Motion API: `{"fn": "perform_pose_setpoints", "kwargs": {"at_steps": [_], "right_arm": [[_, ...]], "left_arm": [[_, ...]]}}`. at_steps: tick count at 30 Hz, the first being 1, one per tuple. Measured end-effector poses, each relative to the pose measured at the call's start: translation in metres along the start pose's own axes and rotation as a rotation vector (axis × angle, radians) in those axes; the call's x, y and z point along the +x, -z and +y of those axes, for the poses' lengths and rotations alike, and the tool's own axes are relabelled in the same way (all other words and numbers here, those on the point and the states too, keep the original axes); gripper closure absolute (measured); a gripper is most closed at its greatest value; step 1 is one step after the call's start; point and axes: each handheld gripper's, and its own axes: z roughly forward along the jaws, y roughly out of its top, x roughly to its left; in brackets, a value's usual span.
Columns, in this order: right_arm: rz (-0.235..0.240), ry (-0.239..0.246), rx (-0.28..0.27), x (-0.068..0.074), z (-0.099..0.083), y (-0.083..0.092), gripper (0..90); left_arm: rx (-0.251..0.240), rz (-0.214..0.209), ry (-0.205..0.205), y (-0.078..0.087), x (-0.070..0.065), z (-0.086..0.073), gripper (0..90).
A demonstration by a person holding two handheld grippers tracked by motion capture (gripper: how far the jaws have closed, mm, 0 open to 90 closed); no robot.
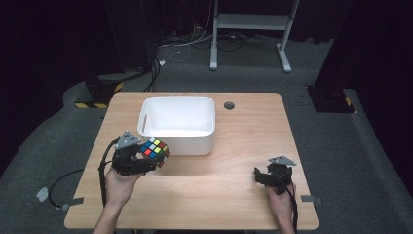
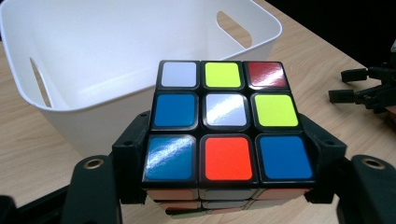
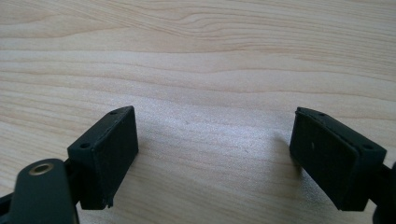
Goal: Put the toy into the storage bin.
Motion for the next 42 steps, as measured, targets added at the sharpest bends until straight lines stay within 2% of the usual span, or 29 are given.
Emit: {"fn": "perform_pose_setpoints", "kwargs": {"at_steps": [8, 17, 42], "right_arm": [[0.003, 0.002, -0.001, 0.001, 0.000, 0.000, 15.1], [0.005, 0.002, 0.000, 0.001, 0.000, 0.000, 15.1], [0.006, 0.001, 0.000, 0.001, -0.001, 0.001, 15.1]], "left_arm": [[-0.016, -0.007, 0.004, 0.004, -0.001, 0.011, 33.4], [-0.040, -0.022, -0.006, 0.008, -0.002, 0.031, 33.4], [-0.066, -0.042, -0.020, 0.007, 0.006, 0.073, 33.4]]}}
